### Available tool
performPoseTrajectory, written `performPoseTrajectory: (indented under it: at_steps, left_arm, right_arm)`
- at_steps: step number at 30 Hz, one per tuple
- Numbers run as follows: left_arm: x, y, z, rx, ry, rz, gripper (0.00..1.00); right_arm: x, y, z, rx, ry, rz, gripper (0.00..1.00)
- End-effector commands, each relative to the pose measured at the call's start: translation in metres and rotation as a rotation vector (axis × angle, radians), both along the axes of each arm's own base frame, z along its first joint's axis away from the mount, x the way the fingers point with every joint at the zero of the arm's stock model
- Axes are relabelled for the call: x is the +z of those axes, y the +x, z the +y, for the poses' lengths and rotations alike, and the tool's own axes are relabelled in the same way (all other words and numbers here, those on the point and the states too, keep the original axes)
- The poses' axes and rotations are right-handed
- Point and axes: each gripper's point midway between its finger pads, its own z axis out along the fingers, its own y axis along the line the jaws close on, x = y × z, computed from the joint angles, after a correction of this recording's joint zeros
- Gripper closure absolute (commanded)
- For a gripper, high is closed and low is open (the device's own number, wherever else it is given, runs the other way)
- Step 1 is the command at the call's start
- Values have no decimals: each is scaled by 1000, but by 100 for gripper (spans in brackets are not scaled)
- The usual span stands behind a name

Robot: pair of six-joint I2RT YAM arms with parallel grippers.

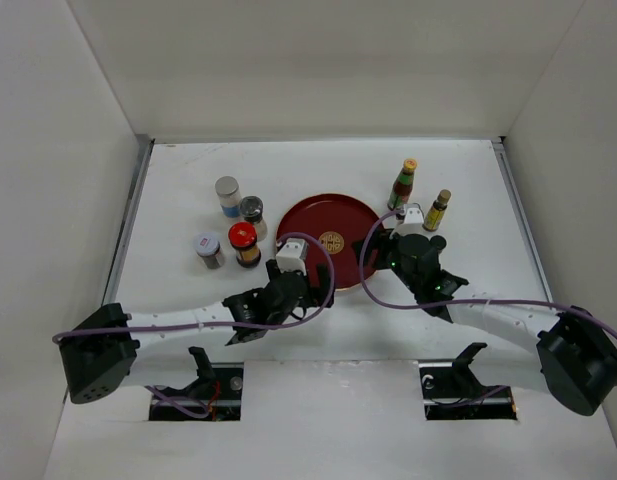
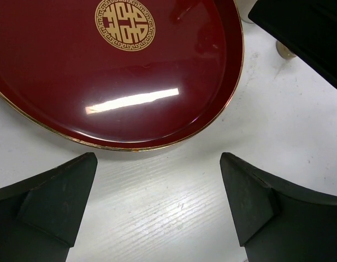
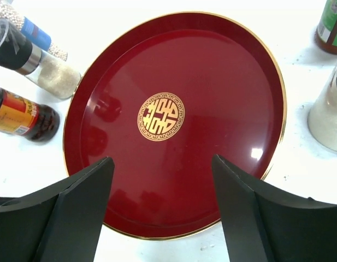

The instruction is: Organize the condiment bottles

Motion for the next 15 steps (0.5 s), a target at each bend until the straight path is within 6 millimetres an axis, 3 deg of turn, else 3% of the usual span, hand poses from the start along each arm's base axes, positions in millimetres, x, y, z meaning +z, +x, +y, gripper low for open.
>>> performPoseTrajectory:
  at_steps: [1,4,10,13,15]
  left_arm:
    - [28,10,3,39,-65,-54,0]
    - [42,16,9,50,-76,-87,0]
    - [92,21,22,83,-65,-229,0]
    - [112,26,43,161,-41,-297,0]
    - [123,31,58,207,-43,-326,2]
  right_arm:
    - [28,7,3,-20,46,-79,22]
    - [27,8,4,-20,43,-77,35]
    - [29,6,1,-24,42,-71,86]
    - [28,7,-1,-37,26,-62,89]
    - [31,7,0,-42,23,-73,84]
